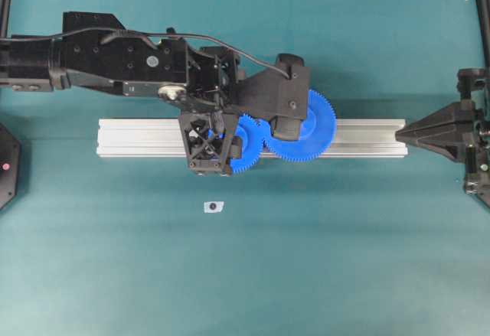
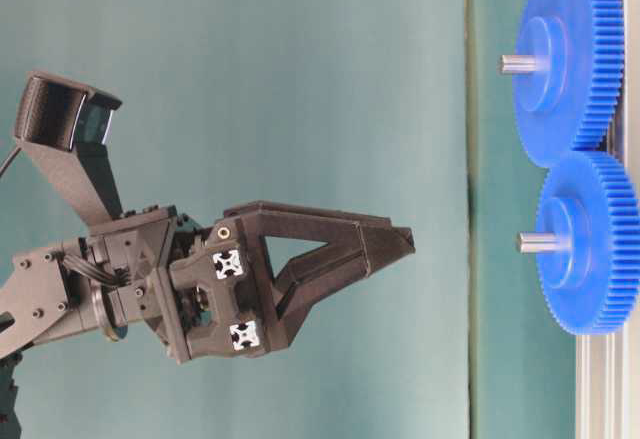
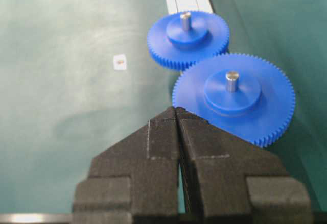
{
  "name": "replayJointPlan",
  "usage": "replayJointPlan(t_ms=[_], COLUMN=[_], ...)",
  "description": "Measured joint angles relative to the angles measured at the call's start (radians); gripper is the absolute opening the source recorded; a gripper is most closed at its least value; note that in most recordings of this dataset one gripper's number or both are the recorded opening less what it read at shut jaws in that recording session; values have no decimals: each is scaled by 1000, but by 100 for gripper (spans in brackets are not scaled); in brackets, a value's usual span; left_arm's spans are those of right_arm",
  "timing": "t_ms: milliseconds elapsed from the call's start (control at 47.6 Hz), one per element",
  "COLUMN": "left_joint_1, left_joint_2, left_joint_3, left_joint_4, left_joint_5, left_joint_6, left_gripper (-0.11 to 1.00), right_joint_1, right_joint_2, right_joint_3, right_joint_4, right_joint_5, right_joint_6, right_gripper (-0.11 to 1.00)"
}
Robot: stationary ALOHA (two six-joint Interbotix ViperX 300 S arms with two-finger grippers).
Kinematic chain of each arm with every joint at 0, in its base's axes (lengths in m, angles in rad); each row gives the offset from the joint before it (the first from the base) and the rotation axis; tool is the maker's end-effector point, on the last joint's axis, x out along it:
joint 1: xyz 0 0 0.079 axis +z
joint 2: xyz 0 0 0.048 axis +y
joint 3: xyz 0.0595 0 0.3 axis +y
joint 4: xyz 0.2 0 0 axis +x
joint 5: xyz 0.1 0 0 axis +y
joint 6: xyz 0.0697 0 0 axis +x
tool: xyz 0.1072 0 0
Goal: Find the location of the shaft and insert the small gear.
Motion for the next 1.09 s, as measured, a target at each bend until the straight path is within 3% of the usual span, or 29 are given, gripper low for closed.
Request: replayJointPlan(t_ms=[1092], left_joint_1=[-2], left_joint_2=[-2], left_joint_3=[0], left_joint_4=[0], left_joint_5=[14], left_joint_6=[-11], left_gripper=[69], right_joint_1=[-2], right_joint_2=[-6], right_joint_3=[2], right_joint_4=[0], right_joint_5=[11], right_joint_6=[0], right_gripper=[1])
